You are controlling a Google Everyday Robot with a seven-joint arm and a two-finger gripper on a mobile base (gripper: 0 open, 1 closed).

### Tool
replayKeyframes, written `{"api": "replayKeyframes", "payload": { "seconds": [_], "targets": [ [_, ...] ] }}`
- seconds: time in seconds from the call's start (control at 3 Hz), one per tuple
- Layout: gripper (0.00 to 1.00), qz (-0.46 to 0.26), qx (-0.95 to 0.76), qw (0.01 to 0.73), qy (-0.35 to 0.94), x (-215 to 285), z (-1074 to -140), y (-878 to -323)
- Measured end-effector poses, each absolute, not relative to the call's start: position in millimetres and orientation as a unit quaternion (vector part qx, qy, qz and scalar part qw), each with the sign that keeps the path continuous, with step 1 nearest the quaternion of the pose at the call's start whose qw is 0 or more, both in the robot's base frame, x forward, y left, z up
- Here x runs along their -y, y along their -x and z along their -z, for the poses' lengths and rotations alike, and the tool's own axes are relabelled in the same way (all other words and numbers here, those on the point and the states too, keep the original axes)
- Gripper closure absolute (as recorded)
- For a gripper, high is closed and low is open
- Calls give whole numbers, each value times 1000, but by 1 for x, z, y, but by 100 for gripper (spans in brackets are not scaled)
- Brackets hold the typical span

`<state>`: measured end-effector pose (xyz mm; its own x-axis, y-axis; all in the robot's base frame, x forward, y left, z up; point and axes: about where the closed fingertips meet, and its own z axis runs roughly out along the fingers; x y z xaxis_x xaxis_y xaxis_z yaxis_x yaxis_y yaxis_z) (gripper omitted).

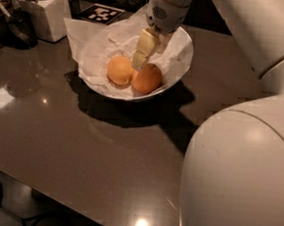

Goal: Pick orange from white bowl

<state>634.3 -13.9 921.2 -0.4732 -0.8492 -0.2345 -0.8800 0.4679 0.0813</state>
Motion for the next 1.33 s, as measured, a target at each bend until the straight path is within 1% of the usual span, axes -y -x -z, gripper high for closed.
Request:
{"api": "replayKeyframes", "payload": {
  "seconds": [0.67,1.0,1.33],
  "targets": [
    [28,-101,-859,53,498,27,-896,-634],
    [33,-104,-857,47,502,26,-891,-631],
    [33,-107,-855,41,506,26,-886,-630]
  ]
}}
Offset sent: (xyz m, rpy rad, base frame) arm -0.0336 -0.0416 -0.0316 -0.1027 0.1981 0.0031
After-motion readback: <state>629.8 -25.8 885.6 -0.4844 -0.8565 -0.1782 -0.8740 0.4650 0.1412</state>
